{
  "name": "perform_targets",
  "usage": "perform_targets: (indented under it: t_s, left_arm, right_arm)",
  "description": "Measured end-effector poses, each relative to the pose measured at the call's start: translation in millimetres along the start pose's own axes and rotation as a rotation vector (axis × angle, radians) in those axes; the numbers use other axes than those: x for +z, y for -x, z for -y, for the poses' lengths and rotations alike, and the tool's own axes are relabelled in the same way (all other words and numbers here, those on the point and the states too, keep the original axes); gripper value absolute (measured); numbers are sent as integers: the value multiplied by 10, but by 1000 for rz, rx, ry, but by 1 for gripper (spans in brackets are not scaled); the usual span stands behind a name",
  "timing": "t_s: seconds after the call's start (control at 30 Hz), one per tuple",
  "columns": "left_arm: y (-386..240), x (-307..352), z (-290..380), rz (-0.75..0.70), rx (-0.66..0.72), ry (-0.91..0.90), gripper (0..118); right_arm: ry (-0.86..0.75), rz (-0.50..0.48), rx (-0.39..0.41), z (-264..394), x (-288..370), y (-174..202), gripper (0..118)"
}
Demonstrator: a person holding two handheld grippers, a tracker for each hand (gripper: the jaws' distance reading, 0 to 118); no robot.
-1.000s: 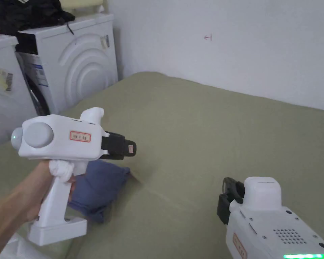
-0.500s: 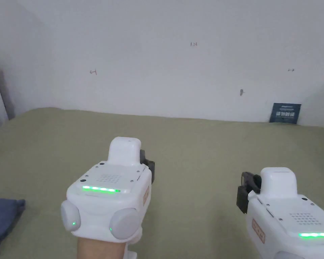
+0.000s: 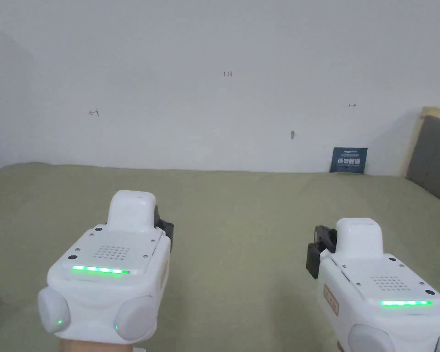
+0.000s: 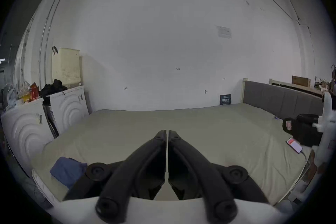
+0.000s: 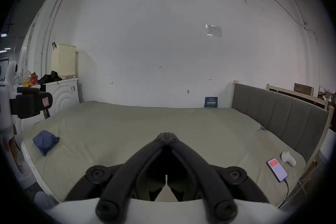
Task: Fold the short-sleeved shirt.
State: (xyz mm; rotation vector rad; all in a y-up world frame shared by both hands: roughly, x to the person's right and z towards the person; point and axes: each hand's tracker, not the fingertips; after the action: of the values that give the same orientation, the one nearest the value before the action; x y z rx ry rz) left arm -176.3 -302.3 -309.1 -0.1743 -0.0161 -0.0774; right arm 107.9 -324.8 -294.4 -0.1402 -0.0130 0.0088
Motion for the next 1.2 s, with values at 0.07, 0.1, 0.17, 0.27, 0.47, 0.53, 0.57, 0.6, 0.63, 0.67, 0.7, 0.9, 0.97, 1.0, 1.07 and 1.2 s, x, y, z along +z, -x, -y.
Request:
perform_targets:
  t_s: [0.07,0.1,0.17,0.27,0.47,0.53,0.57,0.6,0.63,0.67,0.7,0.9,0.97,1.0,1.07,1.2]
  left_arm:
    - [37,-9,-1,-8,-3,-2,15]
    - [36,-8,-3,-10,-2,5,34]
    - [54,-50,13,-21,1,9,118]
    - [79,-23,27,-40,17,-33,118]
    - [13,20,4,-49,-26,-12,118]
    - [56,25,6,-43,3,-31,118]
    - [53,34,4,-40,4,-34,118]
    - [48,39,0,-38,1,-32,118]
    - [45,65,-8,-38,-3,-29,118]
    - [43,71,-14,-38,-6,-26,118]
    - [48,85,-7,-34,-2,-28,118]
    - [89,123,-43,-29,19,-32,118]
    - [86,127,-38,-37,13,-36,118]
    - [86,124,-39,-41,5,-33,118]
    - [78,111,-40,-50,1,-22,118]
    - [86,111,-29,-42,20,-18,118]
  right_arm:
    - [-13,-1,3,-34,0,32,0]
    - [-18,4,10,-51,-2,52,8]
    - [-32,12,18,-72,1,84,73]
    - [-24,41,23,-89,-36,93,115]
    - [-45,30,31,-100,22,113,117]
    - [-47,26,29,-145,-4,105,117]
    - [-47,28,30,-159,-14,109,117]
    - [-45,29,33,-121,50,122,118]
    - [-47,22,33,-127,51,120,118]
    - [-47,18,31,-136,46,120,118]
    - [-47,20,31,-148,35,125,118]
    - [-64,21,32,-125,76,128,118]
    - [-63,23,34,-122,68,129,118]
    - [-67,25,34,-123,78,127,118]
    - [-65,22,35,-122,74,127,118]
    - [-59,19,42,-109,65,143,118]
